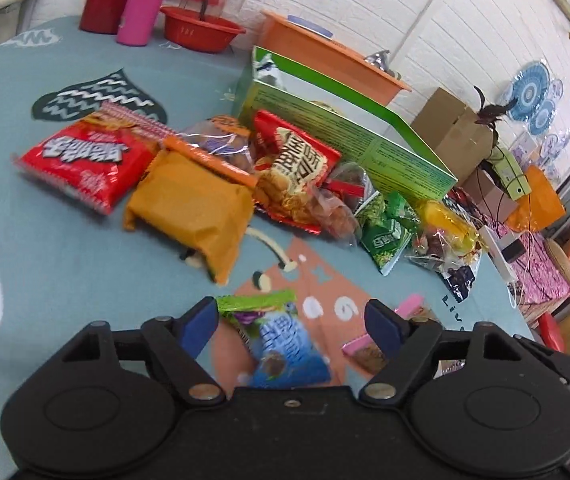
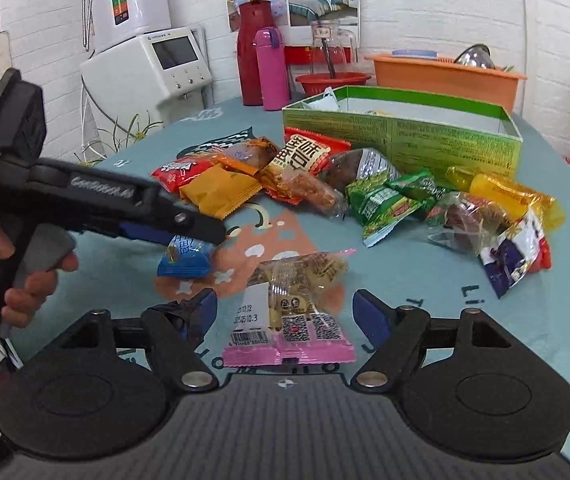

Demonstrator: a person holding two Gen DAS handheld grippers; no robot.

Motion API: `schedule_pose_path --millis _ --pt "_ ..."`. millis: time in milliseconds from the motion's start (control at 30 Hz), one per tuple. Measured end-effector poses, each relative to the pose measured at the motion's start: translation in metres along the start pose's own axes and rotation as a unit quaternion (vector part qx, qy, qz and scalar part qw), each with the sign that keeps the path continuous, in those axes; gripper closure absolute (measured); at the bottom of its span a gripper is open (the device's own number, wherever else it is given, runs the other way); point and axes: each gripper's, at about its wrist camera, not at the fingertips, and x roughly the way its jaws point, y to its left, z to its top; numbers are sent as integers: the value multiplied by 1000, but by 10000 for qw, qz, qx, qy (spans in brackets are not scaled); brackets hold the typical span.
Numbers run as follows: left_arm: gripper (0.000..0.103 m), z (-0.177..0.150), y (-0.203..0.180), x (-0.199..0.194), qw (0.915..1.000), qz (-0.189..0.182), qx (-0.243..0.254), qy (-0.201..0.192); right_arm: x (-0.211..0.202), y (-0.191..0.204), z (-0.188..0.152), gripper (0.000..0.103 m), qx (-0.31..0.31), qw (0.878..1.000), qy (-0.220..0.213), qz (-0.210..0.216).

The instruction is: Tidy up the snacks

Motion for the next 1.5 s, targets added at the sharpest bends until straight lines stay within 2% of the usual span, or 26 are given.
schedule_pose_path --millis 133,233,267,300,400,567,633,700,800,1000,1133,1233,1300,1400,1500 --pt "0 -2 -12 -1 9984 161 512 150 5 0 -1 0 11 10000 57 -38" --pt "0 -12 -18 -10 9935 483 1017 138 4 -1 0 0 -30 10000 17 -81" --pt "5 -14 -19 -10 9920 557 1123 155 4 -1 1 0 -53 10000 13 -77" --pt "14 -15 -20 -8 9910 586 1188 201 5 -1 2 3 -72 10000 11 -66" --pt "14 -14 -21 0 9906 609 1207 212 10 -2 3 7 -65 9999 70 -51" --pt "19 -13 -30 7 9860 577 1553 173 13 -4 0 11 2 10000 71 -30" --pt "25 -14 -28 5 9876 473 1484 193 13 -6 0 21 -32 10000 33 32" --pt "25 -14 -25 2 9904 291 1332 228 11 -7 1 28 -17 10000 33 79" --pt "25 -8 -25 -7 9934 79 1135 140 6 -8 5 32 -65 9999 -40 83" --pt "25 31 -41 -22 9937 -403 991 -337 -12 -17 31 32 -62 9985 -541 8" --pt "25 67 -56 -22 9907 -568 1007 -716 -18 -31 63 31 -142 9941 -1019 -336" --pt "25 96 -63 -13 9897 -692 914 -853 -16 -46 88 31 -133 9899 -1280 -592" --pt "25 114 -66 -4 9892 -694 881 -943 -10 -59 105 31 -94 9873 -1400 -750" --pt "25 139 -66 15 9886 -497 869 -1128 6 -81 128 31 56 9839 -1508 -960" --pt "25 164 -55 42 9910 -490 608 -1086 28 -102 142 31 332 9826 -1523 -1009"
